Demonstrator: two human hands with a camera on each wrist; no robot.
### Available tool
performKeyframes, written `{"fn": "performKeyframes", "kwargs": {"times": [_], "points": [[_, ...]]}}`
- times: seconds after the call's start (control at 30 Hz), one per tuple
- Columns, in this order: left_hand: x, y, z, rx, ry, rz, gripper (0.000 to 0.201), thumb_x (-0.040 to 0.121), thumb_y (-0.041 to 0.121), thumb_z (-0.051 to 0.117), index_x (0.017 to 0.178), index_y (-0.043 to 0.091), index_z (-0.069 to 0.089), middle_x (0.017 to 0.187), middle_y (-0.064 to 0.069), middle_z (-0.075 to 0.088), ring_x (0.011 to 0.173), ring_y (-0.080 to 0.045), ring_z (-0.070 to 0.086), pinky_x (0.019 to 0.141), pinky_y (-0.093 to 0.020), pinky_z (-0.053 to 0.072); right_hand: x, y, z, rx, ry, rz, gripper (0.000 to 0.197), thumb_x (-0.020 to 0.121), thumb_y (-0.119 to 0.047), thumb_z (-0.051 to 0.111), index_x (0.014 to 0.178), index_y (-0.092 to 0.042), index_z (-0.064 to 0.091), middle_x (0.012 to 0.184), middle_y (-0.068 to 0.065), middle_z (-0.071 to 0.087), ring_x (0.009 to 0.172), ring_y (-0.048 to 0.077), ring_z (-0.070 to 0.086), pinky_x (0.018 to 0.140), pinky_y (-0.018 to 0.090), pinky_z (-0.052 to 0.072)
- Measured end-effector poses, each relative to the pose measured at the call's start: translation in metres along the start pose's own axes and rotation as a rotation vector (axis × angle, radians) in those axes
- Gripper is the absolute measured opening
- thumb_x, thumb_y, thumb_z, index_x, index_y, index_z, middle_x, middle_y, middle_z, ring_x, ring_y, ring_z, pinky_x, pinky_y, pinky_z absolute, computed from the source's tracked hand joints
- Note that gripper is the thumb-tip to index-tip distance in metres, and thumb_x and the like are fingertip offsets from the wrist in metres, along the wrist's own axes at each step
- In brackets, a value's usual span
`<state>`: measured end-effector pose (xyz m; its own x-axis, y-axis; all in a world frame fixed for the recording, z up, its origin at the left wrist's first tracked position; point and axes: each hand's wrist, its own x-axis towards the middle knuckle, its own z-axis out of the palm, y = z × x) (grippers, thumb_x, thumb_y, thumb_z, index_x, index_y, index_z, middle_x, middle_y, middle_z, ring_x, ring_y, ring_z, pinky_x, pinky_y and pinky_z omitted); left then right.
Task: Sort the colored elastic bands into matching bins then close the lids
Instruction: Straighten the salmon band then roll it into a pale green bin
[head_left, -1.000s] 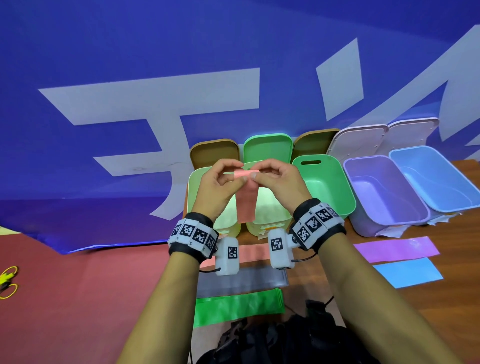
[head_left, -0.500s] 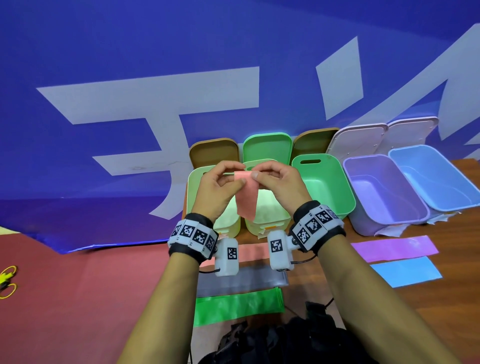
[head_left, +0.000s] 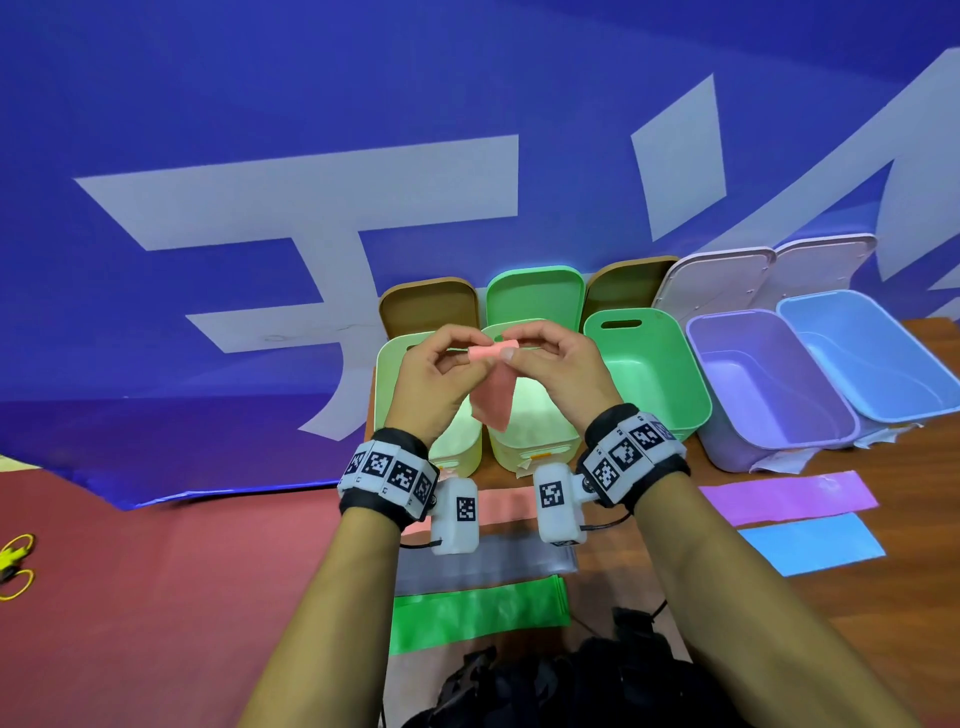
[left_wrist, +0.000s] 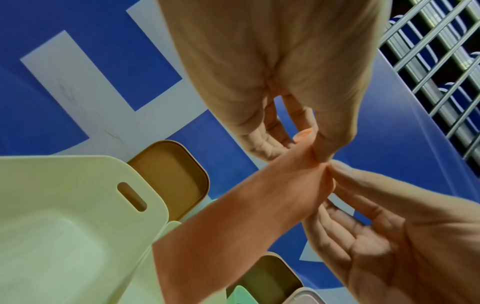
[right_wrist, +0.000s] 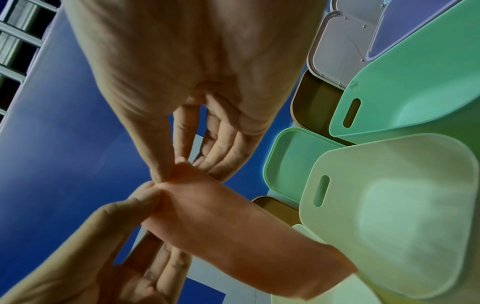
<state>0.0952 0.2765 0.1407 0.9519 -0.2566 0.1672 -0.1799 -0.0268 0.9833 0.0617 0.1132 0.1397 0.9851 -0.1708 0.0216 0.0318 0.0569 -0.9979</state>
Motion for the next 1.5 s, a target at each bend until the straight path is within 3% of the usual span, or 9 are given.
{"fn": "performKeyframes", "kwargs": {"times": [0.07, 0.27, 0.4, 0.57, 0.77, 1.03, 1.23, 1.37, 1.5], "points": [[-0.0002, -0.0007, 0.0003, -0.011, 0.007, 0.003, 0.014, 0.086, -0.003, 0.069, 0.098, 0.004, 0.067, 0.093, 0.003, 0.07, 0.087, -0.012, 0.067, 0.081, -0.022, 0.051, -0.0004, -0.0016, -0.0009, -0.011, -0.009, -0.011, 0.024, 0.085, -0.001, 0.072, 0.108, -0.008, 0.07, 0.103, 0.007, 0.074, 0.094, 0.013, 0.07, 0.089, 0.023, 0.054], [-0.0016, 0.0013, -0.0016, -0.018, 0.0, -0.009, 0.024, 0.084, -0.011, 0.065, 0.104, 0.002, 0.065, 0.1, 0.003, 0.069, 0.089, -0.013, 0.068, 0.081, -0.023, 0.053, 0.0016, 0.0013, -0.0006, -0.006, 0.001, -0.004, 0.016, 0.087, 0.002, 0.067, 0.098, -0.008, 0.072, 0.092, 0.004, 0.073, 0.087, 0.014, 0.068, 0.089, 0.033, 0.056], [-0.002, 0.0013, -0.0021, 0.019, 0.004, 0.016, 0.017, 0.084, -0.011, 0.064, 0.098, -0.001, 0.067, 0.096, -0.002, 0.07, 0.09, -0.011, 0.066, 0.083, -0.022, 0.052, 0.0006, 0.0025, -0.0001, 0.006, -0.009, -0.001, 0.014, 0.088, -0.003, 0.07, 0.101, -0.007, 0.072, 0.098, 0.007, 0.074, 0.093, 0.019, 0.07, 0.092, 0.039, 0.057], [-0.0029, 0.0011, 0.0002, 0.003, 0.021, 0.015, 0.013, 0.088, -0.002, 0.067, 0.101, 0.001, 0.067, 0.094, 0.004, 0.07, 0.087, -0.009, 0.066, 0.081, -0.022, 0.052, -0.0017, -0.0023, -0.0007, -0.035, -0.011, -0.02, 0.02, 0.086, -0.001, 0.07, 0.104, -0.009, 0.072, 0.104, 0.006, 0.075, 0.093, 0.015, 0.071, 0.09, 0.025, 0.054], [-0.0035, 0.0015, -0.0012, 0.008, 0.002, -0.004, 0.023, 0.084, -0.01, 0.066, 0.104, 0.001, 0.065, 0.099, 0.003, 0.069, 0.089, -0.01, 0.067, 0.08, -0.021, 0.053, -0.0006, 0.0007, 0.003, 0.01, -0.003, -0.009, 0.012, 0.089, -0.002, 0.068, 0.1, -0.002, 0.072, 0.095, 0.01, 0.072, 0.089, 0.018, 0.068, 0.09, 0.041, 0.058], [-0.004, -0.0004, 0.0013, -0.005, 0.027, -0.013, 0.019, 0.087, 0.0, 0.07, 0.106, 0.001, 0.066, 0.097, 0.001, 0.071, 0.088, -0.01, 0.068, 0.08, -0.021, 0.052, -0.0014, -0.0033, 0.0015, -0.027, 0.009, -0.03, 0.017, 0.087, 0.0, 0.069, 0.1, -0.009, 0.072, 0.097, 0.008, 0.073, 0.085, 0.012, 0.068, 0.086, 0.027, 0.055], [-0.0028, -0.0015, -0.0004, 0.009, 0.006, -0.018, 0.025, 0.083, -0.009, 0.068, 0.105, 0.003, 0.067, 0.102, 0.0, 0.069, 0.09, -0.012, 0.066, 0.081, -0.023, 0.052, -0.0007, -0.0005, 0.0026, -0.015, 0.014, -0.016, 0.013, 0.088, -0.002, 0.069, 0.098, -0.01, 0.072, 0.093, 0.01, 0.071, 0.089, 0.018, 0.068, 0.091, 0.042, 0.057], [-0.0038, -0.0025, 0.0013, -0.004, 0.024, -0.013, 0.019, 0.085, -0.003, 0.069, 0.104, 0.0, 0.067, 0.098, -0.002, 0.07, 0.089, -0.01, 0.066, 0.082, -0.021, 0.051, -0.0045, -0.0021, 0.0008, -0.045, 0.01, -0.024, 0.019, 0.087, -0.004, 0.07, 0.105, -0.009, 0.072, 0.103, 0.008, 0.073, 0.09, 0.013, 0.069, 0.091, 0.031, 0.054], [-0.0047, -0.0021, 0.0017, -0.018, 0.018, -0.02, 0.025, 0.085, -0.004, 0.07, 0.109, -0.001, 0.065, 0.1, 0.0, 0.07, 0.09, -0.013, 0.068, 0.082, -0.022, 0.053, -0.0047, -0.0031, 0.0008, -0.046, 0.016, -0.017, 0.014, 0.086, -0.003, 0.071, 0.099, -0.008, 0.073, 0.094, 0.004, 0.073, 0.084, 0.011, 0.068, 0.086, 0.026, 0.054]]}}
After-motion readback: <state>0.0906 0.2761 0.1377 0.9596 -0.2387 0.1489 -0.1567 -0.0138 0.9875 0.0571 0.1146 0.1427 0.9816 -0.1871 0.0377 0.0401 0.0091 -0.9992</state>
